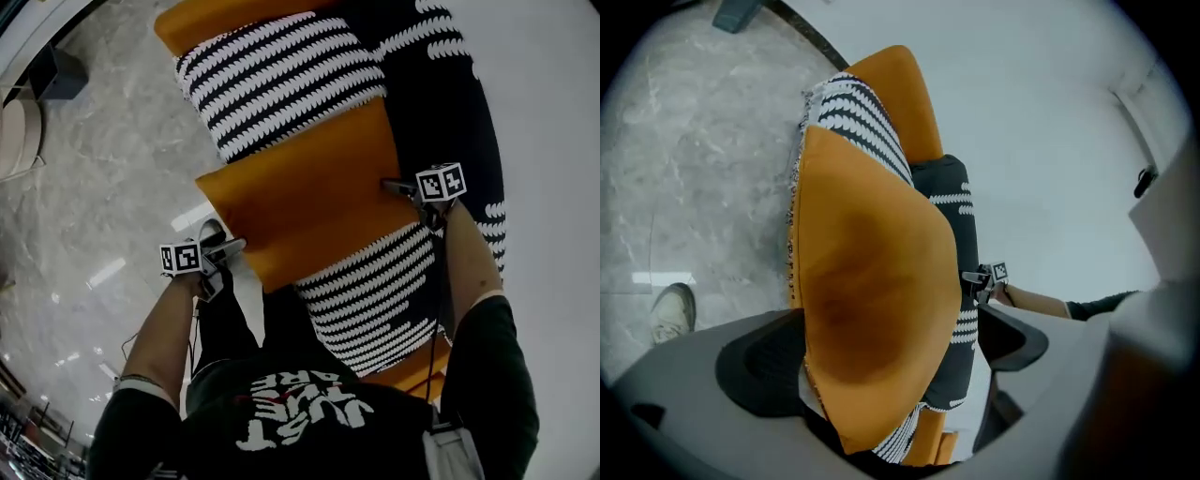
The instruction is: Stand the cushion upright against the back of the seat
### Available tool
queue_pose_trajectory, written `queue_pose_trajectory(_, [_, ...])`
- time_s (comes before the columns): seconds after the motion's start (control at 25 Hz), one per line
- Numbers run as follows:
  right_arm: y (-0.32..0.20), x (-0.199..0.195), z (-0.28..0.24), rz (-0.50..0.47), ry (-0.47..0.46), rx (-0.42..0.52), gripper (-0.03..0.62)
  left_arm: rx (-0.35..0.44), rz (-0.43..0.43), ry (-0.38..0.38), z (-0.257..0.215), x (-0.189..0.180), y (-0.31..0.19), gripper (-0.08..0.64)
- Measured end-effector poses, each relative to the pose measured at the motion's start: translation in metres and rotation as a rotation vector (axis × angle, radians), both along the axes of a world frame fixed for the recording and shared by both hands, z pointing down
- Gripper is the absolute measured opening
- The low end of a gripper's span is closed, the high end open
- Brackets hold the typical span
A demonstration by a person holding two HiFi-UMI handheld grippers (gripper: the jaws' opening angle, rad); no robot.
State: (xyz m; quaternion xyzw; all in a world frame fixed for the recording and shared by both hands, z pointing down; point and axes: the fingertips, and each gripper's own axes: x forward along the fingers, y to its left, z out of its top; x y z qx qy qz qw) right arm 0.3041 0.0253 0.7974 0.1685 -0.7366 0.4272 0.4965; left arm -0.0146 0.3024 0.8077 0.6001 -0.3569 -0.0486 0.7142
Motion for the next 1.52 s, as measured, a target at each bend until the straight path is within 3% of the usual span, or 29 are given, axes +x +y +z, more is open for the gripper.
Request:
queue_pose_trajectory(0.2, [0.006,-0.026,-0.005,0.036,-0.052,-0.112,0.485,0.004,-0.022,0.085,0.008,0.007,-0.016,0.571])
queue_pose_trajectory(0.52, [0.014,-0.042,0.025,0.069,-0.143,-0.095,0.482,0.002,0.021,0.034,0.051,0.018,-0.024,0.552])
queue_pose_trajectory(0.6, [0.019,-0.044,0.018,0.056,-0.157,-0.088,0.466,0.020,0.011,0.043,0.048,0.022,-0.026,0.487])
queue_pose_trajectory(0.76, [0.027,-0.053,0.001,0.003,-0.164,-0.089,0.300,0.049,-0.006,0.060,0.026,0.024,-0.029,0.295])
queue_pose_trajectory(0.92, [0.032,-0.056,-0.016,0.006,-0.184,-0.060,0.214,0.058,0.004,0.003,0.007,0.017,-0.024,0.179])
queue_pose_trajectory(1.24, [0.055,-0.038,-0.091,0.153,-0.321,0.041,0.193,0.189,0.103,-0.081,-0.088,0.001,-0.044,0.143])
queue_pose_trajectory(1.52, [0.027,-0.025,-0.215,0.279,-0.447,0.186,0.188,0.385,0.190,-0.142,-0.228,-0.008,-0.120,0.137])
